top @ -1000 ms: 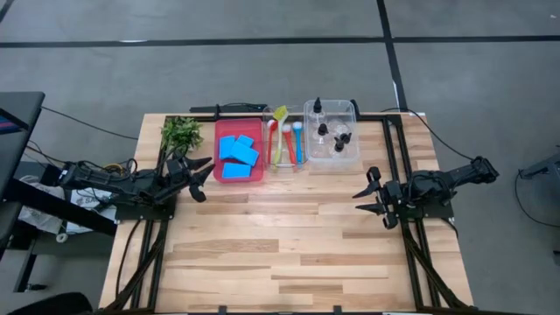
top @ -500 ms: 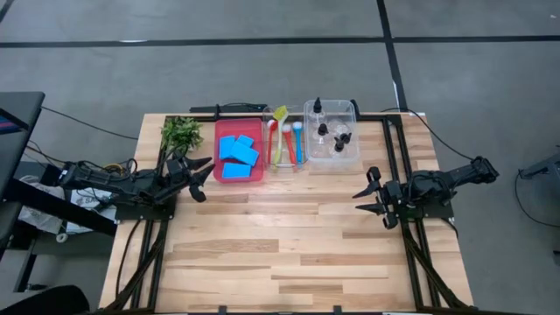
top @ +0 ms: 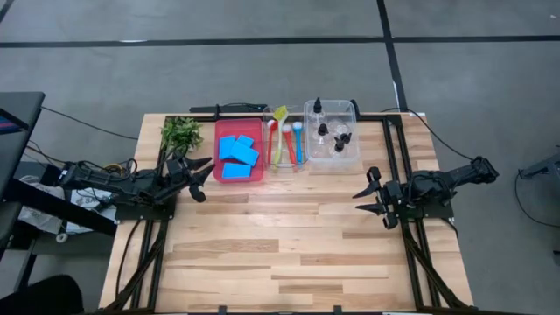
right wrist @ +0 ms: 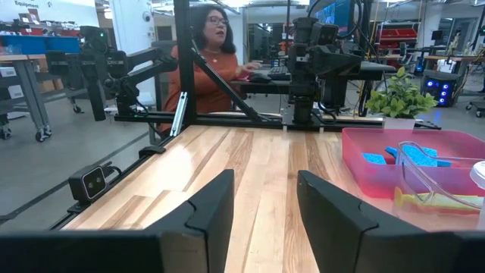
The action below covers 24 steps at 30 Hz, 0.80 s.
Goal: Pick & Place Kitchen Sink Supplies
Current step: Return to Home Position
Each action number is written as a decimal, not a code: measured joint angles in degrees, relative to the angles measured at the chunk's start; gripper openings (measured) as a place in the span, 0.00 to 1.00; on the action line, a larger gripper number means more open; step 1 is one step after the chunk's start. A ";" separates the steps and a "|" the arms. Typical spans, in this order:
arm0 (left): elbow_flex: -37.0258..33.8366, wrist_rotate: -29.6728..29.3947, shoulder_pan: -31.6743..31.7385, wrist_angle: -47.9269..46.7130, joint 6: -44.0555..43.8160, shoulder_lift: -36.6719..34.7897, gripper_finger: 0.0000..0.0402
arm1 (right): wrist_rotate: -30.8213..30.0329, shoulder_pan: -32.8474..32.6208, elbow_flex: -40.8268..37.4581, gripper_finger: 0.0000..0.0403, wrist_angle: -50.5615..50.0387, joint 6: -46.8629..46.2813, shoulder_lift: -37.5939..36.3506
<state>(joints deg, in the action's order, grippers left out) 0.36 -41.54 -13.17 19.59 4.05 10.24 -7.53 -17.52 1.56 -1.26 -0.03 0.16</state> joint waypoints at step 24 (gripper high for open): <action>0.00 0.02 0.00 0.00 0.00 0.00 0.31 | 0.00 0.00 0.00 0.34 0.01 -0.01 0.00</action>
<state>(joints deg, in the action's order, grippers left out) 0.36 -41.52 -13.17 19.59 4.05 10.24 -7.53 -17.52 1.56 -1.25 -0.04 0.16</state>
